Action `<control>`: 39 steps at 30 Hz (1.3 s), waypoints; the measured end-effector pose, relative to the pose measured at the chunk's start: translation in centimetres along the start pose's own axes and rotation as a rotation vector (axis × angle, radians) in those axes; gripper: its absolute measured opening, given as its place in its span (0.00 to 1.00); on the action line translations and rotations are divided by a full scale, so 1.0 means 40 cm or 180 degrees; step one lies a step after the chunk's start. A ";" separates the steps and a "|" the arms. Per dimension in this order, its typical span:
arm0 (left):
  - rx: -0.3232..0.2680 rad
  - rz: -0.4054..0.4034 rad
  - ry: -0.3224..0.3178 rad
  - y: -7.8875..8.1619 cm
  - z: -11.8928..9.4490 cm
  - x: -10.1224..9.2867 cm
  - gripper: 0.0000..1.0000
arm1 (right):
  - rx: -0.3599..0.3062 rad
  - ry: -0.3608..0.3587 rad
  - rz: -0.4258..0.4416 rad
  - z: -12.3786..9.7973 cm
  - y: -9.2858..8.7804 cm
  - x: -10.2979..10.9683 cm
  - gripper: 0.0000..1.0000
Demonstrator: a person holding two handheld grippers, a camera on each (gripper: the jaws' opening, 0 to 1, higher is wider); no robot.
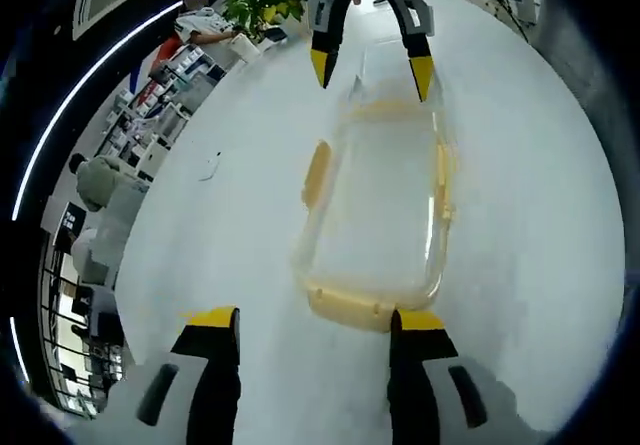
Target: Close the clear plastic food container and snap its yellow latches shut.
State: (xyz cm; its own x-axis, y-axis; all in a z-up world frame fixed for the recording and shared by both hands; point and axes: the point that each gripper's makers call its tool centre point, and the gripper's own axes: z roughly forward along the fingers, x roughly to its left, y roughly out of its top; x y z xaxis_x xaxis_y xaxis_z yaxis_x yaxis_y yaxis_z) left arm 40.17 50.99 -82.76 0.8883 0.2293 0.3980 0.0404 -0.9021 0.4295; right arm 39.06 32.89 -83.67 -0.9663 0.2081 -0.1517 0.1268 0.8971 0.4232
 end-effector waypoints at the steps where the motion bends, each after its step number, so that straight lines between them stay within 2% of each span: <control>1: 0.0018 -0.0045 -0.0074 -0.002 0.002 -0.004 0.41 | -0.0001 0.0021 0.0020 0.002 0.000 0.000 0.63; 2: 0.0031 -0.0091 -0.0095 -0.002 0.005 0.002 0.41 | -0.0014 0.0087 -0.0008 0.007 0.002 0.005 0.62; 4: 0.0007 -0.0027 0.0013 0.002 0.008 0.031 0.51 | -0.0009 0.0135 -0.0007 0.015 0.000 0.006 0.59; 6: 0.0020 -0.0007 0.0014 0.004 0.010 0.045 0.60 | -0.0001 0.0250 -0.0016 0.022 0.001 0.016 0.57; 8: 0.0056 -0.0040 -0.0175 0.002 0.016 0.031 0.60 | 0.0017 0.0316 -0.0039 0.027 0.002 0.022 0.56; 10: 0.0069 -0.0067 -0.0302 0.003 0.021 0.023 0.57 | 0.0056 0.0372 -0.0073 0.031 -0.003 0.023 0.55; 15: 0.0085 -0.0111 -0.0270 -0.001 0.026 0.038 0.61 | 0.0043 0.0476 -0.0056 0.032 -0.003 0.029 0.53; 18: 0.0077 -0.0106 -0.0366 0.000 0.028 0.025 0.57 | 0.0036 0.0603 -0.0172 0.032 0.001 0.043 0.49; 22: 0.0041 -0.0086 -0.0417 0.004 0.032 0.024 0.55 | 0.0044 0.0632 -0.0260 0.032 0.004 0.048 0.48; 26: 0.0041 -0.0036 -0.0573 0.006 0.035 0.014 0.50 | 0.0070 0.0660 -0.0329 0.029 0.001 0.048 0.46; 30: 0.0068 0.0011 -0.0661 0.008 0.038 0.008 0.48 | 0.0076 0.0665 -0.0332 0.027 0.000 0.050 0.46; 33: -0.0032 0.0244 -0.0814 0.020 0.039 -0.007 0.43 | 0.0044 0.0667 -0.0321 0.027 -0.002 0.049 0.46; 39: 0.0012 0.0223 -0.0968 0.015 0.042 -0.015 0.38 | -0.0005 0.0677 -0.0315 0.027 0.000 0.050 0.46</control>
State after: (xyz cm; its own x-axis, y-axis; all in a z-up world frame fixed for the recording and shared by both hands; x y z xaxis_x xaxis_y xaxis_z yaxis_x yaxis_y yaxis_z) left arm 40.46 49.70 -84.10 0.9851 0.0471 0.1656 -0.0246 -0.9134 0.4063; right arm 37.38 33.71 -84.96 -0.9995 0.0323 -0.0008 0.0290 0.9085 0.4169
